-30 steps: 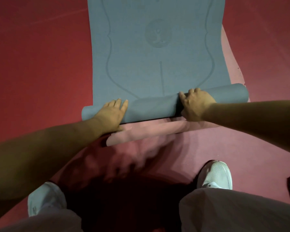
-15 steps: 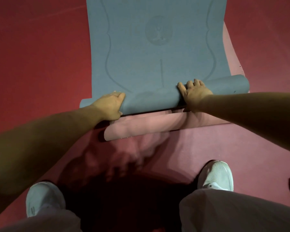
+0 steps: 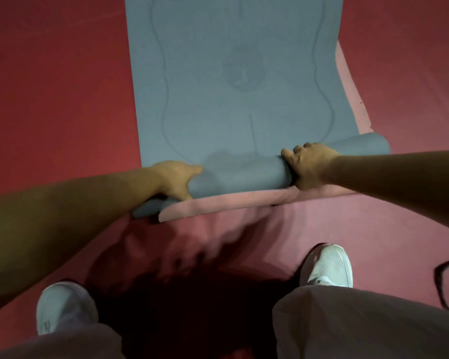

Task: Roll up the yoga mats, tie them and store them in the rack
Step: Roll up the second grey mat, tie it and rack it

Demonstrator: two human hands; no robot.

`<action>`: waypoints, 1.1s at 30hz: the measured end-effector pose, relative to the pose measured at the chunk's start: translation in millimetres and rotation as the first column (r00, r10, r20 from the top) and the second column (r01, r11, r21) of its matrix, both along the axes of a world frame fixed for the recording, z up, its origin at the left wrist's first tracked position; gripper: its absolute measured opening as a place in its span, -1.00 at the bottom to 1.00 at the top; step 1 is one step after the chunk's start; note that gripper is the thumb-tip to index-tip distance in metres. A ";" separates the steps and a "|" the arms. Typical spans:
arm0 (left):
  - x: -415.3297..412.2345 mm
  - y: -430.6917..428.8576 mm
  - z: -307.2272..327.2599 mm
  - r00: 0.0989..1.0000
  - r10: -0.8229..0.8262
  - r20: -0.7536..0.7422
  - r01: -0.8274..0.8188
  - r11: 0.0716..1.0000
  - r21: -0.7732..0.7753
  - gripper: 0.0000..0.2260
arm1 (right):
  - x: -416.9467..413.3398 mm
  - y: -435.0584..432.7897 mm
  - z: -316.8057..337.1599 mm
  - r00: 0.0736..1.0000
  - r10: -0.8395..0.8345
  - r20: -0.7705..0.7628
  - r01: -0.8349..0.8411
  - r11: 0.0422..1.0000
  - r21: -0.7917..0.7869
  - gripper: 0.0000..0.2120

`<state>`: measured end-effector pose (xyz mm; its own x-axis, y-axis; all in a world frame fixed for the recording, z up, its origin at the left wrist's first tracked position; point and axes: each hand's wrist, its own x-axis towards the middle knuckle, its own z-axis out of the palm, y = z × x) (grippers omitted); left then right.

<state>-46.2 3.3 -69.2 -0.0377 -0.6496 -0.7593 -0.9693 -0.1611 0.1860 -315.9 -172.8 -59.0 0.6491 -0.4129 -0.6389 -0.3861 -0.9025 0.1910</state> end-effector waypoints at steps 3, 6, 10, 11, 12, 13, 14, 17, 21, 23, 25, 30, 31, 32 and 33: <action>-21.0 15.1 -11.5 0.987 0.007 -0.161 0.004 0.998 0.068 -0.37 | -25.1 12.3 -4.9 0.998 0.037 -0.051 -0.035 0.998 0.048 -0.20; -27.0 29.3 -27.8 0.969 0.066 -0.238 -0.047 0.995 0.085 -0.32 | -35.8 18.7 -10.3 0.994 0.068 -0.080 -0.062 0.996 0.068 -0.03; -17.1 22.5 -33.5 0.996 -0.063 -0.069 0.063 0.998 -0.009 -0.14 | -25.1 11.4 -13.9 0.991 -0.016 -0.133 0.031 0.993 0.111 -0.09; -15.2 17.9 -33.5 0.993 -0.118 -0.008 0.118 0.993 -0.010 -0.06 | -23.0 8.3 -14.5 0.989 -0.060 -0.135 0.079 0.987 0.138 -0.12; -13.5 14.2 -33.1 0.991 -0.135 0.010 0.135 0.991 0.005 0.02 | -21.2 4.2 -14.7 0.985 -0.109 -0.132 0.130 0.978 0.164 -0.15; -11.9 11.3 -31.7 0.993 -0.114 -0.009 0.114 0.993 0.016 0.07 | -20.2 0.0 -15.0 0.981 -0.154 -0.120 0.174 0.966 0.190 -0.18; -9.3 10.2 -30.8 0.997 -0.065 -0.047 0.066 0.998 0.019 0.09 | -19.1 -4.3 -14.2 0.977 -0.187 -0.104 0.205 0.955 0.214 -0.20; 0.8 7.3 -25.2 0.991 0.072 -0.111 -0.075 0.997 -0.020 -0.04 | -15.0 -16.0 -14.1 0.967 -0.250 -0.052 0.255 0.937 0.239 -0.15; 5.8 -1.0 -11.3 0.999 -0.012 -0.031 0.004 0.976 -0.220 -0.35 | -14.4 -22.0 -14.7 0.949 -0.307 0.070 0.304 0.951 0.051 -0.19; -0.2 0.1 -5.4 0.986 -0.158 0.054 0.166 0.937 -0.308 -0.53 | -9.6 -18.4 -12.6 0.959 -0.253 0.129 0.264 0.962 -0.073 -0.25; -8.6 8.3 -5.3 0.975 -0.197 0.102 0.221 0.905 -0.364 -0.64 | -2.8 -12.3 -10.7 0.958 -0.239 0.159 0.256 0.962 -0.097 -0.36; -12.1 36.7 -20.7 0.941 -0.193 0.279 0.315 0.803 -0.506 -0.54 | 9.4 -9.2 -5.4 0.935 -0.260 0.242 0.275 0.961 -0.030 -0.62; -13.2 40.5 -22.6 0.925 -0.218 0.313 0.354 0.793 -0.496 -0.44 | 11.6 -10.2 -2.7 0.928 -0.276 0.251 0.288 0.958 -0.010 -0.65; -13.7 43.1 -25.7 0.908 -0.237 0.346 0.388 0.789 -0.477 -0.34 | 13.3 -10.6 -0.1 0.918 -0.292 0.269 0.301 0.954 0.006 -0.67; -13.1 44.5 -28.3 0.895 -0.248 0.371 0.406 0.796 -0.448 -0.24 | 14.5 -9.1 1.8 0.908 -0.286 0.305 0.301 0.954 -0.001 -0.70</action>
